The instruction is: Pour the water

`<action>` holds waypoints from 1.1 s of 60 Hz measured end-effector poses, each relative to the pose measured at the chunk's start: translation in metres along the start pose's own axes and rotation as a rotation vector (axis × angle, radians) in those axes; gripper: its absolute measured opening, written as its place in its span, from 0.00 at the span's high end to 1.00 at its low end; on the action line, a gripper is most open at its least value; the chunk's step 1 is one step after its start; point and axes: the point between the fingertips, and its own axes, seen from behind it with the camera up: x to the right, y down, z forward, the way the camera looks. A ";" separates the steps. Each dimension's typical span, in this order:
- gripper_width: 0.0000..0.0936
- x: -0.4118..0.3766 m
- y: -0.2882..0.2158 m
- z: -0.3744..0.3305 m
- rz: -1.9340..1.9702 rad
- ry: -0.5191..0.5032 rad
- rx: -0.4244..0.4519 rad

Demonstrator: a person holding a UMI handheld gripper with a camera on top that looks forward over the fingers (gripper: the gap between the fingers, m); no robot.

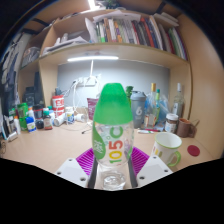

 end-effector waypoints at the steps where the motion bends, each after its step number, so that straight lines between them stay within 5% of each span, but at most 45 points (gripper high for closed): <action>1: 0.48 0.001 -0.003 0.002 0.006 0.002 0.010; 12: 0.57 0.010 -0.001 0.010 0.014 0.044 -0.017; 20: 0.62 0.001 -0.021 0.009 0.141 -0.029 -0.054; 39: 0.62 0.009 -0.104 0.028 1.509 -0.313 -0.176; 66: 0.62 0.066 -0.137 0.048 2.409 -0.384 -0.128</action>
